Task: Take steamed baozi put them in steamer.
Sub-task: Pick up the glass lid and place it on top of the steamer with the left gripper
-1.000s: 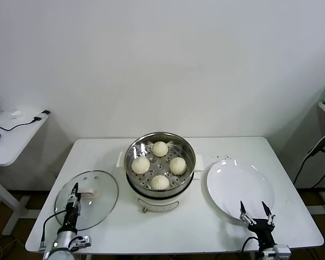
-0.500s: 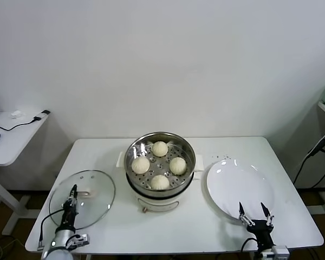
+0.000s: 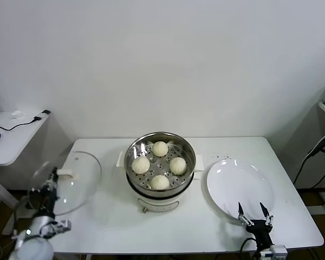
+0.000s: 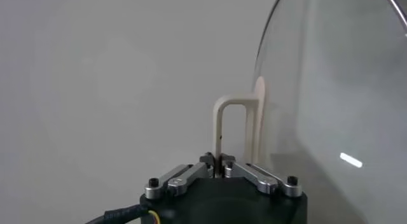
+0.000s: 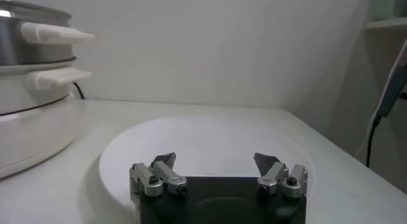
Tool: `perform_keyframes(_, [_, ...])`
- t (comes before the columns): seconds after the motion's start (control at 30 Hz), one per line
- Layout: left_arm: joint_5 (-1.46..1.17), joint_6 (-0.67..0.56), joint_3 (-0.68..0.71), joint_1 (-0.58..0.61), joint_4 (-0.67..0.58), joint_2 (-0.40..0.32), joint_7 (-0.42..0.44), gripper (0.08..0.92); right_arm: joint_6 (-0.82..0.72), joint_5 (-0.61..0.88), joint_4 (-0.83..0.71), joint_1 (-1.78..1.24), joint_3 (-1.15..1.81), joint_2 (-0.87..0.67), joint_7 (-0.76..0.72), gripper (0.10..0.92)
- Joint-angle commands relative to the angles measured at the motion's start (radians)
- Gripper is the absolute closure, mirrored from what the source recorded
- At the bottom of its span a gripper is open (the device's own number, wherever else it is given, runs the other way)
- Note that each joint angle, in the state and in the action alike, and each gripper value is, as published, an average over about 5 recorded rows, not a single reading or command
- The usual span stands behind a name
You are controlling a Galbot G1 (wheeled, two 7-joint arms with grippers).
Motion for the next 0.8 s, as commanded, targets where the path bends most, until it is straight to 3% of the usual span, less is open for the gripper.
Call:
perform_keyframes(0.03, [-0.204,0.269,0.005,0.000,-0.431,0.163,0.315,0.860,-0.012,-0.055,0.010,0.003,-0.001,0.006,0.011,0.203])
perform_keyframes(0.3, [-0.094,0.482,0.292,-0.168,-0.497,0.071,0.407,0.860,-0.017,-0.083,0.028,0.005,0.000,0.012,0.020,0.203])
perform_keyframes(0.53, [0.100,0.581,0.557,-0.272,-0.438,-0.051,0.457,0.860,0.001,-0.111,0.039,0.003,0.003,0.015,0.012,0.203])
perform_keyframes(0.8, [0.260,0.654,0.743,-0.360,-0.356,-0.174,0.511,0.860,0.020,-0.113,0.018,0.002,0.005,0.026,0.011,0.203])
